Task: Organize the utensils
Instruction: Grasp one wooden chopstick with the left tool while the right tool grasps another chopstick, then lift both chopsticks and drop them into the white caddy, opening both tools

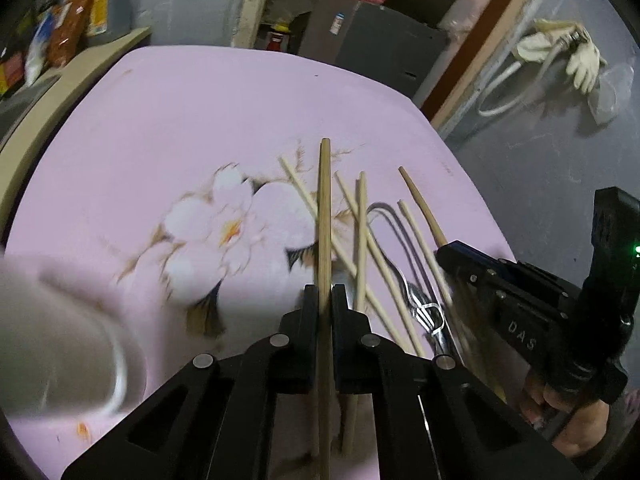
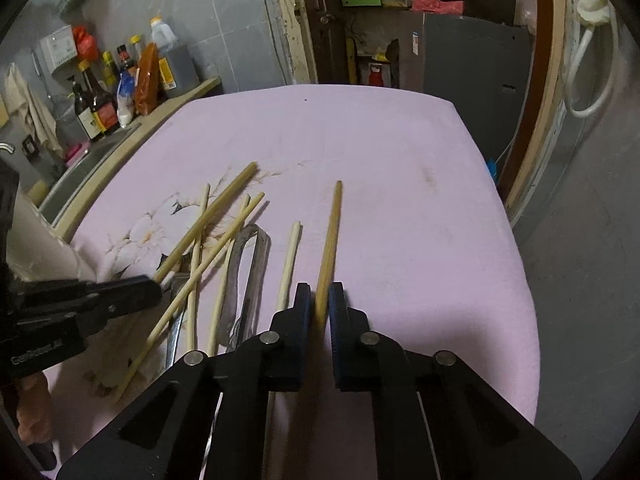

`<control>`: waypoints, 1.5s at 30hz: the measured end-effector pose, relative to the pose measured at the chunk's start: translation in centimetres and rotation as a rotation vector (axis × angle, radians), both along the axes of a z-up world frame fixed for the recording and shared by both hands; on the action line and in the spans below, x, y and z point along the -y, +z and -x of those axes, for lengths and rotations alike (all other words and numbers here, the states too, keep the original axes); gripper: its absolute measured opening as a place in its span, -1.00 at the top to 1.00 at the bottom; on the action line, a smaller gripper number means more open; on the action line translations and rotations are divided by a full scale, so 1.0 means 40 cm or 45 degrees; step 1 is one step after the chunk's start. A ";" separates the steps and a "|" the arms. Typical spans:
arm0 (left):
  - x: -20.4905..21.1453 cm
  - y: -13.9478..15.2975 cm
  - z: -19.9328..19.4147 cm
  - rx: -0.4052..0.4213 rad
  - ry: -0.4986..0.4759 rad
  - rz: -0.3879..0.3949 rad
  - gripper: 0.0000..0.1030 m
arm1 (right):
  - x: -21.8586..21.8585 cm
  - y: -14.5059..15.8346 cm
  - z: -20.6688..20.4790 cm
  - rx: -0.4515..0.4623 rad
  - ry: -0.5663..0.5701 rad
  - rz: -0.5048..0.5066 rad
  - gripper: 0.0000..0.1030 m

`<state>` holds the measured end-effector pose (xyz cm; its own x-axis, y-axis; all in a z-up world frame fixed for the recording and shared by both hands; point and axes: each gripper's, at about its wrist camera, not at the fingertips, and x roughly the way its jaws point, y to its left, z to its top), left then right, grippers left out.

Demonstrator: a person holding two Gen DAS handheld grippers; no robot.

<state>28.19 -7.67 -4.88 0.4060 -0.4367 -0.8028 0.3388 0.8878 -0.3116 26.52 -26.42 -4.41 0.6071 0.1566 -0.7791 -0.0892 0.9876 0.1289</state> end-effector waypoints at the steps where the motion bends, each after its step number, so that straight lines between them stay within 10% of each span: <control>1: 0.000 0.001 0.003 -0.002 0.001 -0.007 0.92 | -0.001 0.001 0.003 0.000 0.006 0.011 0.91; 16: 0.079 0.004 -0.067 -0.046 -0.089 -0.150 0.85 | -0.016 -0.005 -0.044 -0.114 0.044 0.041 0.87; 24: 0.045 0.035 0.007 0.049 -0.065 -0.054 0.92 | 0.025 0.005 -0.006 -0.100 -0.080 -0.194 0.93; 36: -0.062 0.203 0.221 0.584 0.105 0.129 0.92 | -0.075 0.165 0.239 0.553 -0.002 -0.301 0.93; 45: -0.249 0.374 0.210 0.802 0.255 0.182 0.91 | -0.260 0.335 0.222 0.944 0.200 -0.413 0.93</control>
